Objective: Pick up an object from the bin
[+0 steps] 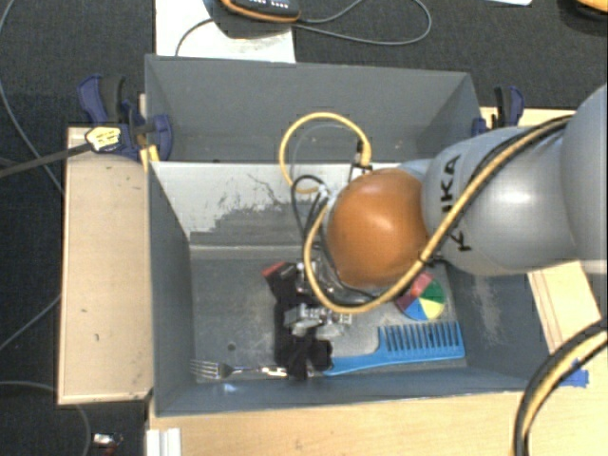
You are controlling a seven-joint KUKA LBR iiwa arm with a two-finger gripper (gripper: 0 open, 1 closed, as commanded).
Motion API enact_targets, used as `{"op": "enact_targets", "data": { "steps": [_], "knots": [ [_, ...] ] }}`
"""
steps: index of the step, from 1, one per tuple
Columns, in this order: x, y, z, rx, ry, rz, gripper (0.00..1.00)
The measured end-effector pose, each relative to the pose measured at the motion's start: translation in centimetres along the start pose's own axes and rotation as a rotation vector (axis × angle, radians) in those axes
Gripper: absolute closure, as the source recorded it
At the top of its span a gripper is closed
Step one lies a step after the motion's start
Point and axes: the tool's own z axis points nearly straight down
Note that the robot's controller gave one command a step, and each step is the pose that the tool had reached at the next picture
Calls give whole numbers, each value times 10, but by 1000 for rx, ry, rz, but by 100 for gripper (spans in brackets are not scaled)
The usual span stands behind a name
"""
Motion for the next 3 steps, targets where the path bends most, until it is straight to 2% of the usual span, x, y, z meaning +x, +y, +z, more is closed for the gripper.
{"op": "enact_targets", "data": {
  "steps": [1,2,3],
  "knots": [
    [0,0,-1,0,0,2,100],
    [0,2,-38,-10,3,2,100],
    [-1,-1,-81,-2,0,3,100]
  ]
}}
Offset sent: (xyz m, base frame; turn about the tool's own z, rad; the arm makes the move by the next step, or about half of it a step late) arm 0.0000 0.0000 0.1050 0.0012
